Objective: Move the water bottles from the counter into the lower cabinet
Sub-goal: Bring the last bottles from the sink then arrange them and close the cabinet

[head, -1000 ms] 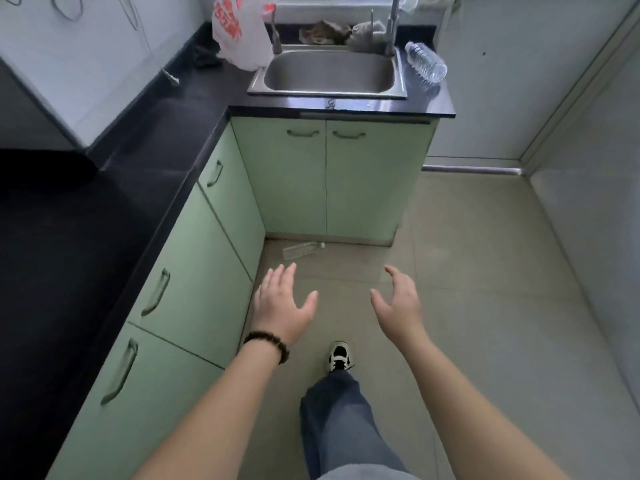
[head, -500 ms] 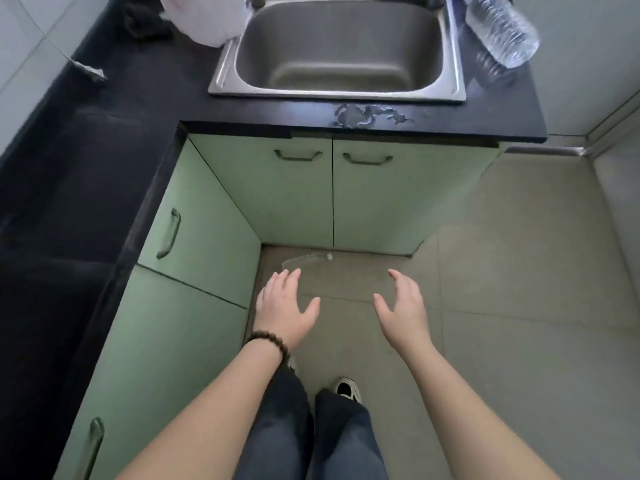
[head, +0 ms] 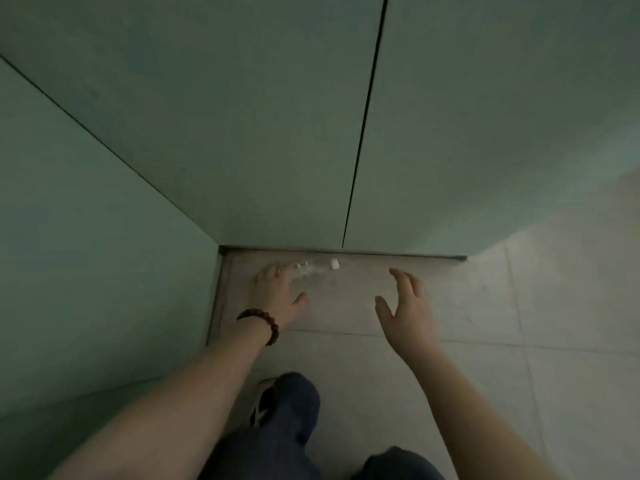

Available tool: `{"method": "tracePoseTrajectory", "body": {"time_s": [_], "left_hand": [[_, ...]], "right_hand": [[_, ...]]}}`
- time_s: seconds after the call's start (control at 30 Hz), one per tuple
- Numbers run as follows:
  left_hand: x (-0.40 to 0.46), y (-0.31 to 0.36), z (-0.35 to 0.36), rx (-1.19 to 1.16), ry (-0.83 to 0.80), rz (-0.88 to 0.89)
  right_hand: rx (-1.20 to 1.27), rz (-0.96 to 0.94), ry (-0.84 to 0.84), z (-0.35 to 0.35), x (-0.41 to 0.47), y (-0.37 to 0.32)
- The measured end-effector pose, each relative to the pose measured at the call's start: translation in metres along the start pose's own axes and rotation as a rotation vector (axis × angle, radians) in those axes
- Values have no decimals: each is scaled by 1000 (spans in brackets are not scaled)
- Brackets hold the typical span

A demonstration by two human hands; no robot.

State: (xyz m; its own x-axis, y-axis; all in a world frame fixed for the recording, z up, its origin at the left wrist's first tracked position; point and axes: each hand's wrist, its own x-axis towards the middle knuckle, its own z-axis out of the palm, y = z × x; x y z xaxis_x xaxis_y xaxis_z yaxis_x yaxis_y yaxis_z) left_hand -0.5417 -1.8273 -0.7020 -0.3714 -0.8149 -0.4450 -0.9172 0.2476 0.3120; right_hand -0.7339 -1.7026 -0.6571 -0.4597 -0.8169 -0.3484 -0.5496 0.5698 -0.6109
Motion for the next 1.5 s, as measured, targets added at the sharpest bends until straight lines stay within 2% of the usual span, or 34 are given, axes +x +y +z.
{"method": "tracePoseTrajectory", "body": {"time_s": [0.13, 0.27, 0.33, 0.53, 0.7, 0.87, 1.03, 1.17, 1.33, 1.5], "left_hand": [[80, -34, 68, 153, -29, 28], [135, -47, 117, 220, -119, 34], [150, -50, 134, 259, -100, 30], [175, -60, 152, 332, 35, 28], [157, -50, 141, 305, 17, 68], [70, -14, 78, 135, 65, 54], [-52, 41, -25, -179, 129, -15], [-157, 95, -125, -360, 122, -116], [-277, 170, -254, -359, 181, -183], [-332, 234, -337, -436, 265, -162]], "right_hand": [[-140, -70, 1, 40, 42, 36], [-247, -139, 26, 45, 70, 49], [-273, -165, 33, 42, 77, 52], [-343, -138, 79, 29, 78, 66], [-288, -115, 117, 32, 77, 62], [-230, -81, 90, 15, 25, 33], [-153, -31, -16, -42, -61, -27], [-86, -47, -38, -127, -134, -92], [-49, -42, 23, -262, -218, -162], [-46, -89, 135, -365, -255, -193]]}}
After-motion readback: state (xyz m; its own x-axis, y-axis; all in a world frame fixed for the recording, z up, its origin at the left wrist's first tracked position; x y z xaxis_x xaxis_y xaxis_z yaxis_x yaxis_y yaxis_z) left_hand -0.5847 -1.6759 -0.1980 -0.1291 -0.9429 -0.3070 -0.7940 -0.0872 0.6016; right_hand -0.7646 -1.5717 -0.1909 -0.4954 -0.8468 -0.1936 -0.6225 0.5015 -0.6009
